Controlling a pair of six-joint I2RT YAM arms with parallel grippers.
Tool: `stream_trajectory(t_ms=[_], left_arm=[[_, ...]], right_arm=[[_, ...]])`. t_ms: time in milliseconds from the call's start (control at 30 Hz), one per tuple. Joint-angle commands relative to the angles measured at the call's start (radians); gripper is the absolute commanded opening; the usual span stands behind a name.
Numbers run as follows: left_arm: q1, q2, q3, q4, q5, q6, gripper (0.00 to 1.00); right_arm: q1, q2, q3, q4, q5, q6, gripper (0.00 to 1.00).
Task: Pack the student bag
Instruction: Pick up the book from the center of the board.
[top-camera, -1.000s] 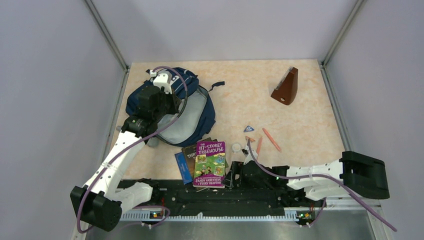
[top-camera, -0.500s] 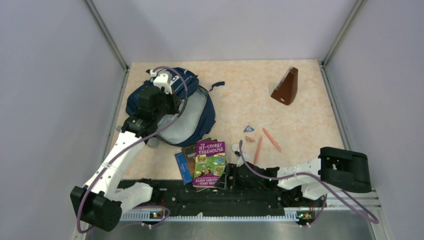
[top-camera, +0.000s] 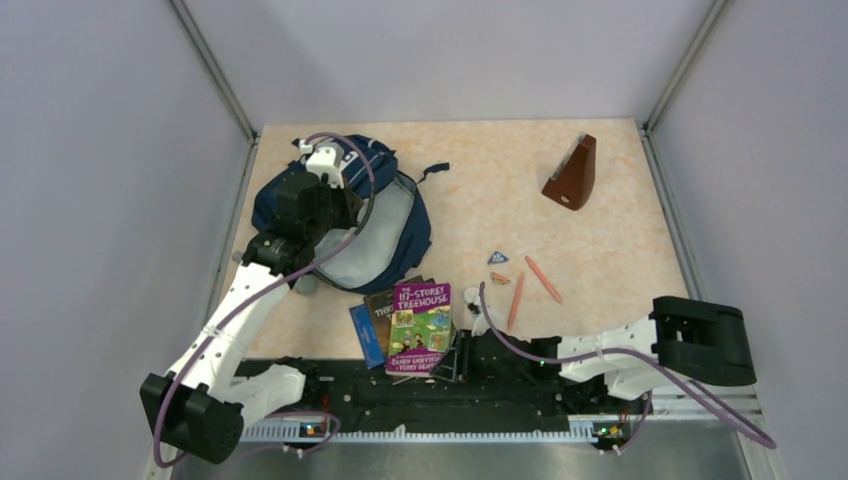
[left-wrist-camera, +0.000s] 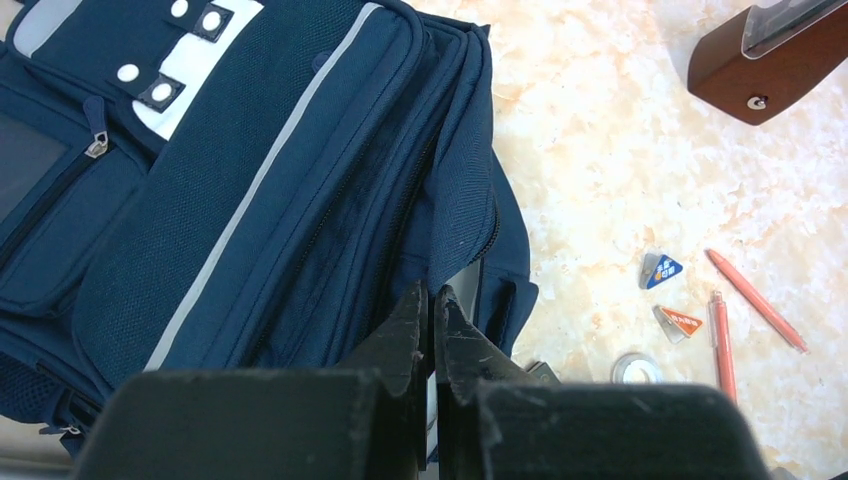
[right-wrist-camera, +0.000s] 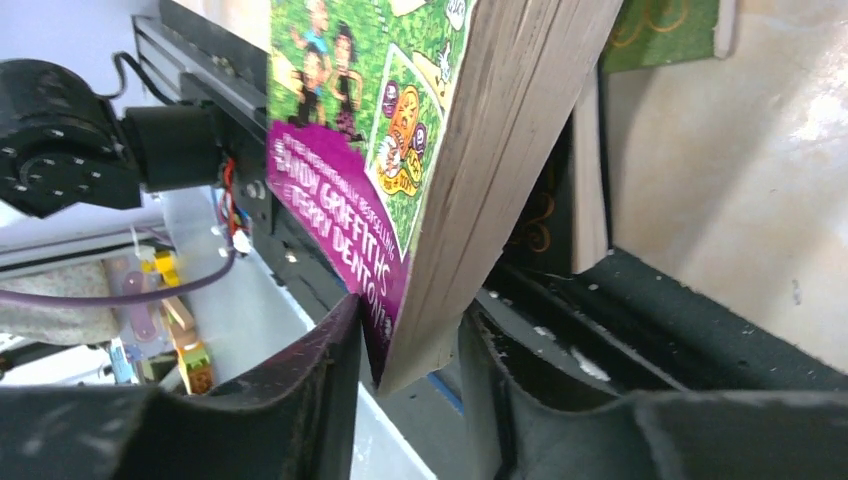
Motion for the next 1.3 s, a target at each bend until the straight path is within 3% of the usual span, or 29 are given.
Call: stream_trajectory(t_ms=[0,200,367,533,833,1267], left_arm=[[-0.001,-0.061,0.014,0.097,0.028,-0.021,0.0],[-0.001,-0.069,0.014,0.097,0.024,-0.019,0.0],[-0.001,-0.069,0.014,0.097,0.025,-0.019,0.0],[-0.001,-0.079,0.015,0.097,0.028,-0.019,0.0],[-0.001,-0.079,0.016,0.094,0.013,-0.015,0.0],[-0.001,-0.082,0.016,0.092,0.008,-0.011,0.0]], right_arm=[[0.043,-0.112,0.069,-0.153,0.115,-0.021,0.32],[0.043,-0.207,0.108,-0.296,0.215,-0.087,0.16],[0.033,-0.227,0.281,-0.488,0.343,-0.316,0.0],[-0.017,-0.274,0.36,-0.497,0.392,-0.49,0.0],[-0.097,-0.344,0.474,-0.433,0.302,-0.657,0.0],[-0.104,-0.316,0.609,-0.261,0.223,-0.748,0.0]])
